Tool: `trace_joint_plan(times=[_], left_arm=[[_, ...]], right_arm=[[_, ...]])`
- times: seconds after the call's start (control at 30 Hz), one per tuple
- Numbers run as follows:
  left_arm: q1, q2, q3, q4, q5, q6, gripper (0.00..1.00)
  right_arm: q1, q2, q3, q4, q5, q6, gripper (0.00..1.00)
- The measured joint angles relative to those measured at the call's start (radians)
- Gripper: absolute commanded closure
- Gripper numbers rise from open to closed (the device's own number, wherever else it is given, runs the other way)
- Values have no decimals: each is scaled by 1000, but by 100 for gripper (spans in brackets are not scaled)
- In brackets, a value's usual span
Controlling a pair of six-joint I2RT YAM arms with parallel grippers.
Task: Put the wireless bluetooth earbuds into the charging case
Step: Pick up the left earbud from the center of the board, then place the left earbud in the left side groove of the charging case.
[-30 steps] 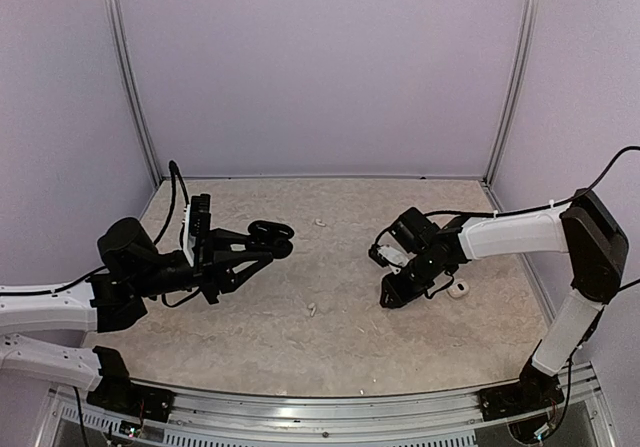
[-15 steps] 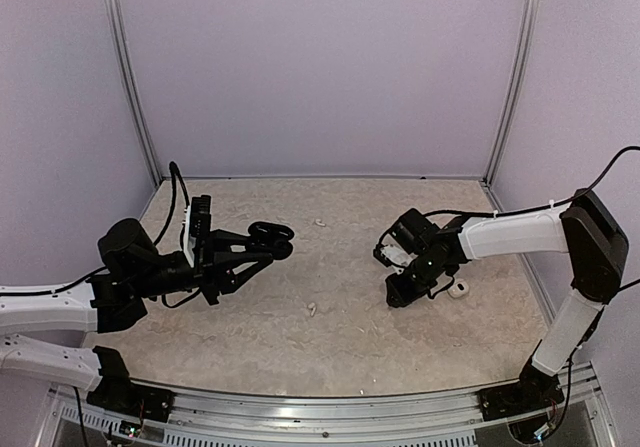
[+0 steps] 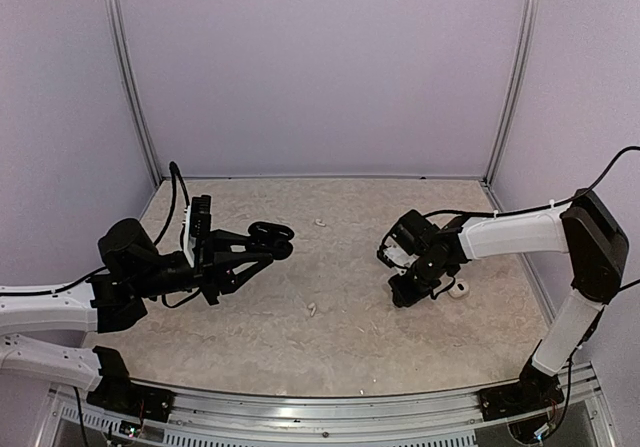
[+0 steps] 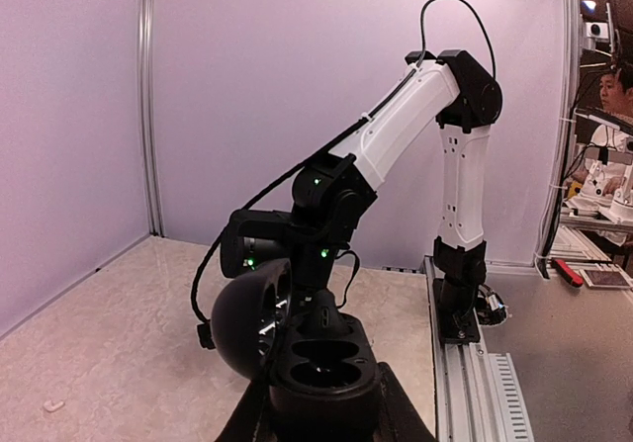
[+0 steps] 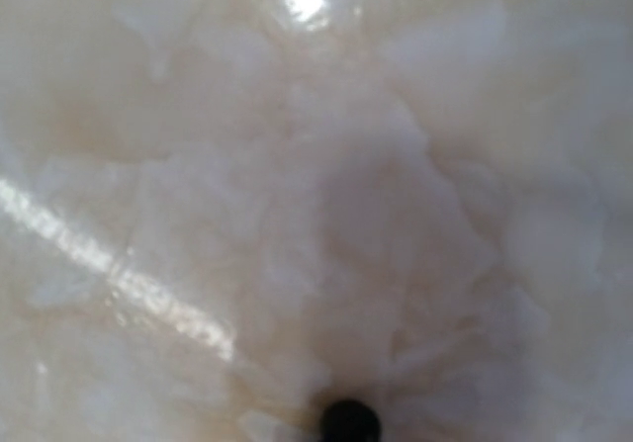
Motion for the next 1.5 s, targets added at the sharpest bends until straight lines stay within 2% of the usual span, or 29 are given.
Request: trace_joint_plan(times=[0.57, 0.73, 0.9, 1.17, 1.5], left_arm=[[0, 2, 0, 0, 0, 0, 100], [0, 2, 0, -1, 10, 0, 100], [0, 5, 0, -6, 28, 1, 100], [-7, 42, 29, -45, 57, 12, 100], [-43, 69, 79, -109, 81, 50, 100]], right_arm=[[-16, -66, 2, -35, 17, -35, 98], [-16, -177, 43, -35, -71, -109, 98], [-1, -332, 175, -16, -221, -237, 98], [148, -418, 433, -17, -382, -425, 100], [398, -260, 639, -130, -342, -560, 100]])
